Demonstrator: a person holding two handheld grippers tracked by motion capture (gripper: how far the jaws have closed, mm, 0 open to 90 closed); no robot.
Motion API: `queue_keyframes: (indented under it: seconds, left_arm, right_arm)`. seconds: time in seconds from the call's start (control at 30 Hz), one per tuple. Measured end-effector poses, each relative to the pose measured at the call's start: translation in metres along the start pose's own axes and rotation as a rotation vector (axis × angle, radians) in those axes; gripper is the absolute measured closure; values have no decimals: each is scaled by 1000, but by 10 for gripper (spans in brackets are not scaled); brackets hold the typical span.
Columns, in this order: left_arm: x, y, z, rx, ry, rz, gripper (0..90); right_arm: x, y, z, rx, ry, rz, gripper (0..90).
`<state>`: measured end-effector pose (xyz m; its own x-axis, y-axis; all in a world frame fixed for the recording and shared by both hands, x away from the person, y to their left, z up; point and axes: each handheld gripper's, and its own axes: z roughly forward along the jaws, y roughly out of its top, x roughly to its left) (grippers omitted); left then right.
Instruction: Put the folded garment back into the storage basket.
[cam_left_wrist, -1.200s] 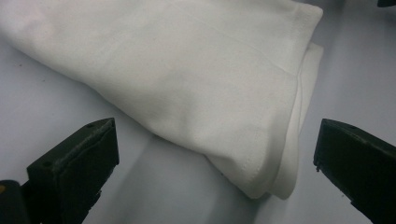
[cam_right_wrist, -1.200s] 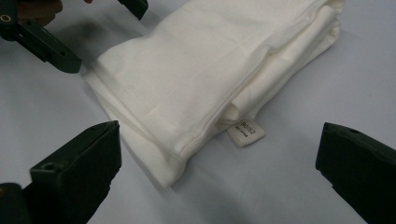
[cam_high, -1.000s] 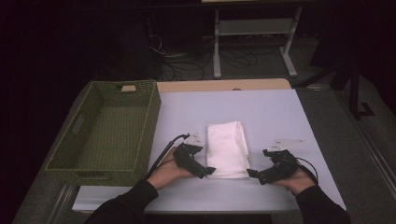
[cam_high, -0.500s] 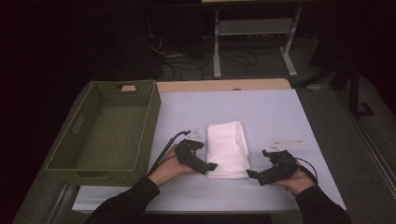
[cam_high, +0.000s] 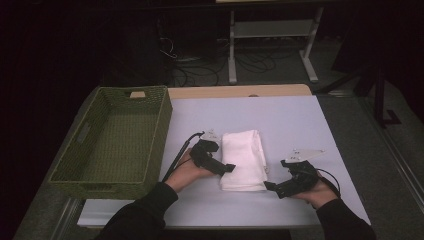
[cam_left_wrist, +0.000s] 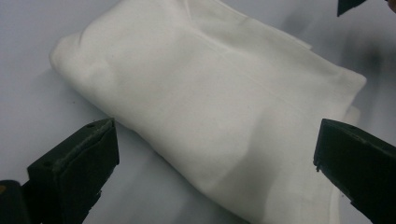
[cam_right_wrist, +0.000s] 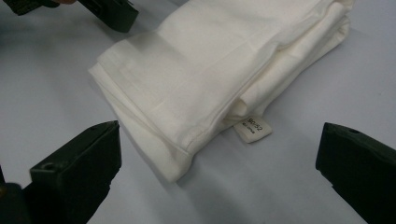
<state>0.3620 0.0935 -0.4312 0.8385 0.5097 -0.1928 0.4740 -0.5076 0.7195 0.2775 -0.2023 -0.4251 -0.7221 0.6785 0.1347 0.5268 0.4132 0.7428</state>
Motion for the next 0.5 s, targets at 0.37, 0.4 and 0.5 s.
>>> queue_keyframes:
  seconds: [0.37, 0.4, 0.5]
  left_arm:
    - [10, 5, 18, 42, 58, -42, 0]
    - [11, 5, 19, 44, 59, -50, 0]
    - [14, 5, 23, 42, 62, -75, 34]
  right_arm:
    - [0, 0, 0, -2, -2, -4, 0]
    - [0, 1, 0, -1, -3, -6, 0]
    - [0, 0, -1, -1, -5, -7, 0]
